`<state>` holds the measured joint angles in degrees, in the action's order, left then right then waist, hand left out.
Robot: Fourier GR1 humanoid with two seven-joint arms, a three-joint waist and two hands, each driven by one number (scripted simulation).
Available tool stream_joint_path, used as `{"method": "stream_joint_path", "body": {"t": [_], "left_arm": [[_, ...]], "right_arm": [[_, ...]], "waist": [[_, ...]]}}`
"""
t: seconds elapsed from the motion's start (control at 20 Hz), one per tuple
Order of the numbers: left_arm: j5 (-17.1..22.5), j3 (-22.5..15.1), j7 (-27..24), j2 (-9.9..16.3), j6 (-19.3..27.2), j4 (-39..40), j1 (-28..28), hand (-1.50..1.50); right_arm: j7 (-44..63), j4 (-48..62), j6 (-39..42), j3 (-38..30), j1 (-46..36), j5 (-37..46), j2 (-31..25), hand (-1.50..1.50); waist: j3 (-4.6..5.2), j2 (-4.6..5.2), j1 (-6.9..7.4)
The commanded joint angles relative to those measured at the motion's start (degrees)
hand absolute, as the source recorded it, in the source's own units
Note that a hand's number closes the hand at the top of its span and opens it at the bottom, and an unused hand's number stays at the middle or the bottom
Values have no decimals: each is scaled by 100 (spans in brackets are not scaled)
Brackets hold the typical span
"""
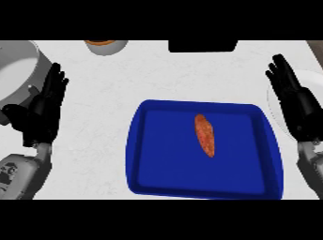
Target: Pick the sweet potato from the tray and place it in the plate
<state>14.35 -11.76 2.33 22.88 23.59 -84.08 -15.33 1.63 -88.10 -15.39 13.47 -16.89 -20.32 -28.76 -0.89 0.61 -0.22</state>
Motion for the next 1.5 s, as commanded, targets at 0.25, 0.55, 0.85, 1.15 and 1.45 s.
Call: {"method": "stream_joint_path", "body": {"t": [0.25, 0.55, 0.85, 1.15, 1.45], "left_arm": [[-189, -500, 412, -192, -82, 513, 461, 0], [-18, -535, 605, -221, -234, 474, 807, 0], [-154, -677, 725, -281, -132, 329, 763, 0], [-98, -520, 794, -118, -289, 244, 862, 0], [-129, -552, 840, -209, -274, 171, 1099, 0]], "right_arm": [[-70, -20, 2750, 876, -563, -1561, 712, 150], [-2720, 948, 1310, 1226, -88, 1869, -120, 150], [-3734, 1875, 3350, 834, 270, -191, 477, -150], [-4472, 2925, 3292, 1437, -811, 1911, -66, -150], [-4019, 2947, 2938, 1537, -1589, 2873, -536, -150]], "waist": [[58, 84, 449], [64, 13, 205], [47, 39, 250], [77, -28, 253], [88, -65, 152]]}}
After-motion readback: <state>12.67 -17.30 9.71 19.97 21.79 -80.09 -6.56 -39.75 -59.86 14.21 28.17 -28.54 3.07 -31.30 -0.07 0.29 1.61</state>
